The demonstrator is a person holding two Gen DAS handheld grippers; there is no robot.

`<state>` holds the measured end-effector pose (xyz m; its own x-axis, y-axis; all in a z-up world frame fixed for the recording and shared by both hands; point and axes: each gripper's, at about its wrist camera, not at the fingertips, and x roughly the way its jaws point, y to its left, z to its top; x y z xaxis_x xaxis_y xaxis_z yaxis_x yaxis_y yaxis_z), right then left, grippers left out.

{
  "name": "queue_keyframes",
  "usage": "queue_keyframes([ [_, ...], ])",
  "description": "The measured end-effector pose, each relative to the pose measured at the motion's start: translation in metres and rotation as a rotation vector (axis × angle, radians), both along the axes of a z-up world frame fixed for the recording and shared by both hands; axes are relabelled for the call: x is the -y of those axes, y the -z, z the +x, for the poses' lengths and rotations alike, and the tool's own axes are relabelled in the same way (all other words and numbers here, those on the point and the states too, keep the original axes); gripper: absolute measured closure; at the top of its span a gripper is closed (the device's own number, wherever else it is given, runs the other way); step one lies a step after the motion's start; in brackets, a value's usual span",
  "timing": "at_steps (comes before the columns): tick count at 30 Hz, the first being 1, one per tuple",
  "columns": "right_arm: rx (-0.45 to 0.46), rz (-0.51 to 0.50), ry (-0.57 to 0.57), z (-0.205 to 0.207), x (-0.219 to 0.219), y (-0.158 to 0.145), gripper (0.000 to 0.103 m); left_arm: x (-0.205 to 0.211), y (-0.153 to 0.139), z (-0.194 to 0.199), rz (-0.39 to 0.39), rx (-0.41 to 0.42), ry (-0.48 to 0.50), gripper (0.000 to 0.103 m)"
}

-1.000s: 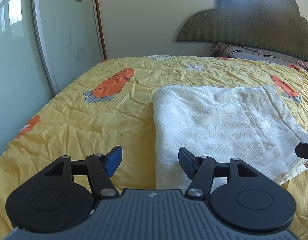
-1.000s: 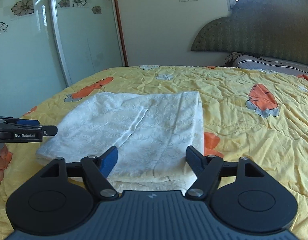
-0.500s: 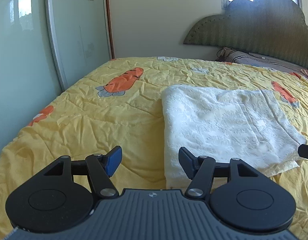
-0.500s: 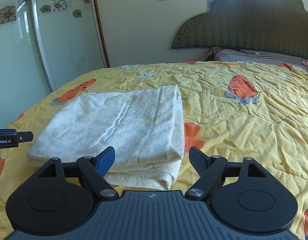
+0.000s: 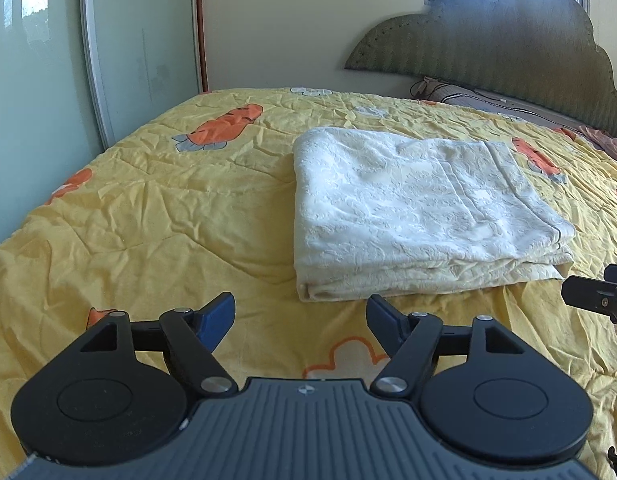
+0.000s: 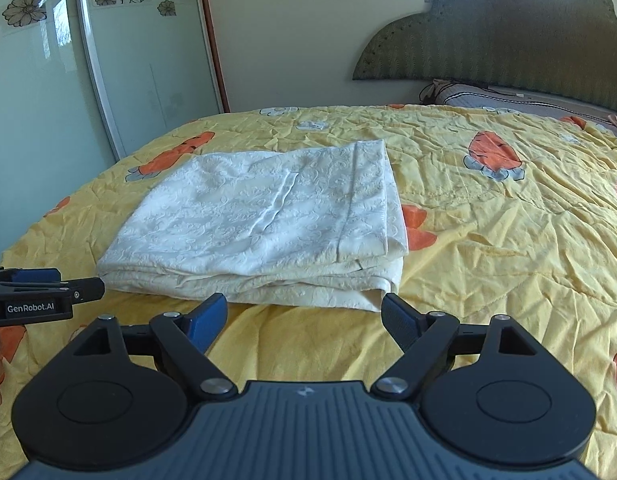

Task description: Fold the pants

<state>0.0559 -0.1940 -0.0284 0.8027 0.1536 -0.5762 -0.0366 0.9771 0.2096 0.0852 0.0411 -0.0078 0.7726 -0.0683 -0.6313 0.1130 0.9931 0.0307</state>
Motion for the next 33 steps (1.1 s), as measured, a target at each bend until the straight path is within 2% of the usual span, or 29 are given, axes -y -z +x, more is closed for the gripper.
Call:
queue_keyframes([
  [2, 0.005, 0.001, 0.006, -0.006, -0.003, -0.002, 0.000, 0.000, 0.002, -0.003, 0.000, -0.003, 0.003, 0.025],
  [9, -0.021, 0.041, 0.014, -0.021, -0.013, -0.013, 0.000, 0.006, 0.007, -0.013, 0.033, -0.019, 0.027, 0.013],
  [16, -0.075, 0.125, 0.001, -0.029, -0.016, -0.017, 0.000, 0.009, 0.009, -0.018, 0.050, -0.048, 0.003, 0.012],
  [20, -0.108, 0.098, 0.030, -0.027, -0.018, -0.009, 0.000, 0.010, 0.008, -0.023, 0.061, -0.038, -0.011, 0.011],
  [23, -0.087, 0.076, 0.027, -0.029, -0.021, -0.009, 0.000, 0.012, 0.010, -0.021, 0.089, -0.040, -0.020, 0.011],
  [29, -0.058, -0.046, 0.018, -0.014, -0.027, 0.000, 0.000, 0.013, 0.013, -0.014, 0.069, -0.051, -0.042, 0.011],
  [33, -0.087, -0.025, 0.044, -0.004, -0.026, 0.013, 0.000, 0.018, 0.018, -0.010, 0.086, -0.053, -0.036, 0.011],
])
